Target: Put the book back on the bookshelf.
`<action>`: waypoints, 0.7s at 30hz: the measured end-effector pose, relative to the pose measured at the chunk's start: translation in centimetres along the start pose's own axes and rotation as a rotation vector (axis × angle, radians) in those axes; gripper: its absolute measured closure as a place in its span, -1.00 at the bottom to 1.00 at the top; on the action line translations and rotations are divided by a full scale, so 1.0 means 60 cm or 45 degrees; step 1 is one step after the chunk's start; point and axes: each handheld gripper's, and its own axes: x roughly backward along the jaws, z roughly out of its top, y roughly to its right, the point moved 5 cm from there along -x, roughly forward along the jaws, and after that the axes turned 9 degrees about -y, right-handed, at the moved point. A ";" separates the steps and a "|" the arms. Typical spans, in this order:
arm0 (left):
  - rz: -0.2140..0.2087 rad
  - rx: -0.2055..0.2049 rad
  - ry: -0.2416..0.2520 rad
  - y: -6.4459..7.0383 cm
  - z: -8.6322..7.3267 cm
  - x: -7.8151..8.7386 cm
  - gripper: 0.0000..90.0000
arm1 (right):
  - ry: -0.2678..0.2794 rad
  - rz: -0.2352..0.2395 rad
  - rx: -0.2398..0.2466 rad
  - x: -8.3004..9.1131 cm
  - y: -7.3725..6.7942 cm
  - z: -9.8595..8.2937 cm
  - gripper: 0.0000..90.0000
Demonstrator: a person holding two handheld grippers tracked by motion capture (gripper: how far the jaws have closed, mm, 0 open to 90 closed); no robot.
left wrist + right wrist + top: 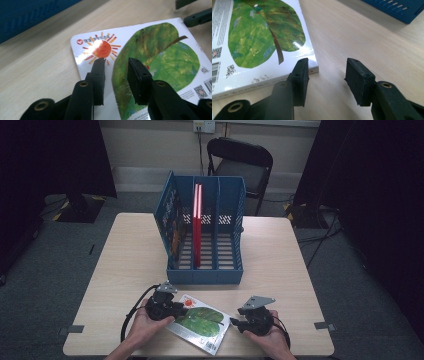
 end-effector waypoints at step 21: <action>-0.012 0.067 0.028 -0.031 -0.012 -0.003 0.26 | 0.011 0.079 0.025 -0.001 -0.027 -0.007 0.08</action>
